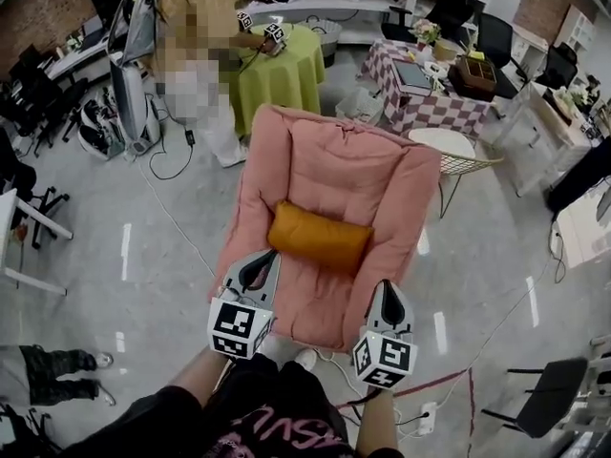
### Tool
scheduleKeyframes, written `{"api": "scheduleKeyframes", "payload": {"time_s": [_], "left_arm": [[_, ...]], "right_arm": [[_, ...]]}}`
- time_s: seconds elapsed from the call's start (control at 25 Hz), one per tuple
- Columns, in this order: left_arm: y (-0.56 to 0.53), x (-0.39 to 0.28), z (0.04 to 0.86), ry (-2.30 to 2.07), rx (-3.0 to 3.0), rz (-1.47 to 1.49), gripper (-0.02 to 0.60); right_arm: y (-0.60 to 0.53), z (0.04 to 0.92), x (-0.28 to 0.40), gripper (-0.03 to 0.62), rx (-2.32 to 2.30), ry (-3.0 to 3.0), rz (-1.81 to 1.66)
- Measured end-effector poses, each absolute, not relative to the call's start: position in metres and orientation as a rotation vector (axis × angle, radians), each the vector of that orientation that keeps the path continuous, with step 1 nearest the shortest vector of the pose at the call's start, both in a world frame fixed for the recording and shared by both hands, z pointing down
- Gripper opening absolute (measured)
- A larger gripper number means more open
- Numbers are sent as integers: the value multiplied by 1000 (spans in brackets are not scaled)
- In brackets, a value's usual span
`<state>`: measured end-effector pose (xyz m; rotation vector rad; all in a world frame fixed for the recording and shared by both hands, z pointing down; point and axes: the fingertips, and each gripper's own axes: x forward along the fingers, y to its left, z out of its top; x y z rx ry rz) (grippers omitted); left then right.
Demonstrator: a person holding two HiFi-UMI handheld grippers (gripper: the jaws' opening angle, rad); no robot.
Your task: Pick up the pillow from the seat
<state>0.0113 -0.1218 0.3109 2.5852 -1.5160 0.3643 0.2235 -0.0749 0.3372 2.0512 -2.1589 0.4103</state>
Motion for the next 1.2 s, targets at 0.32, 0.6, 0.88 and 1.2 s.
{"api": "scheduleKeyframes", "payload": {"time_s": [0.32, 0.6, 0.88, 1.2], "left_arm": [[-127, 4, 299, -1569, 2593, 370, 9], [-135, 2, 295, -1560, 2608, 353, 9], [-147, -12, 304, -1533, 2610, 352, 9], [-162, -32, 316, -1506, 2590, 351, 9]], "right_arm": [[-84, 334, 217, 21, 2033, -2193, 408], [-90, 328, 215, 21, 2054, -2188, 415], [-99, 336, 204, 21, 2072, -2148, 425], [-114, 342, 183, 21, 2061, -2132, 419]]}}
